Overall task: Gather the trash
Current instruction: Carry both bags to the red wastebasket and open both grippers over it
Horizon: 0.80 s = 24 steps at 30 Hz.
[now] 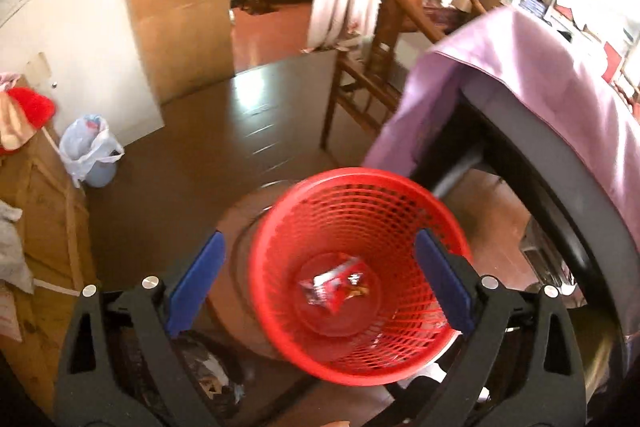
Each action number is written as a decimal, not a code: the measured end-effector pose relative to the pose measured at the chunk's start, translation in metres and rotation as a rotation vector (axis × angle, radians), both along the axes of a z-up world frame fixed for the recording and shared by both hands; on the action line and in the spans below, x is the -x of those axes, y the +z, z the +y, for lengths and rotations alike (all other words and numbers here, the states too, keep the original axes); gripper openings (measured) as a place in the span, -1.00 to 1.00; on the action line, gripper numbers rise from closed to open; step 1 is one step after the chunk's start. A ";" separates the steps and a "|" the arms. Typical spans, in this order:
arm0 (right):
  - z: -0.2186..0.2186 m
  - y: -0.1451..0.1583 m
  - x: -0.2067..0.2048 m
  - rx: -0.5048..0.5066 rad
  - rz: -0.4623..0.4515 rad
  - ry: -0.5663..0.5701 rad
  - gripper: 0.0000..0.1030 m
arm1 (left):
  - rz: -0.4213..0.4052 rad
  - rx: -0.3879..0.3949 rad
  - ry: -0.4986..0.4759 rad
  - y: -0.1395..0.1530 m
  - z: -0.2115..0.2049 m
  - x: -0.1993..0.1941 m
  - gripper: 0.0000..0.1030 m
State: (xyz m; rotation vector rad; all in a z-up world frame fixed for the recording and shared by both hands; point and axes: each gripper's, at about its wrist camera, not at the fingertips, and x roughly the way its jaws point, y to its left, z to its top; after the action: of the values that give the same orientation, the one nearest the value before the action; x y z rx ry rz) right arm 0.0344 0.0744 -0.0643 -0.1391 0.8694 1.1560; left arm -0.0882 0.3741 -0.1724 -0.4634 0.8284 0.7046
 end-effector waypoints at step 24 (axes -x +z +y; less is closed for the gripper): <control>0.182 -0.059 0.016 0.084 0.074 0.181 0.63 | -0.058 0.012 0.181 0.006 0.067 0.065 0.79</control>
State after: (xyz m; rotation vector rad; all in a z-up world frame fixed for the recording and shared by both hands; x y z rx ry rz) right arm 0.0182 0.2564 -0.1229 -0.2492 0.9871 1.3000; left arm -0.1530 0.4410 -0.1668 -0.5719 0.7422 0.8496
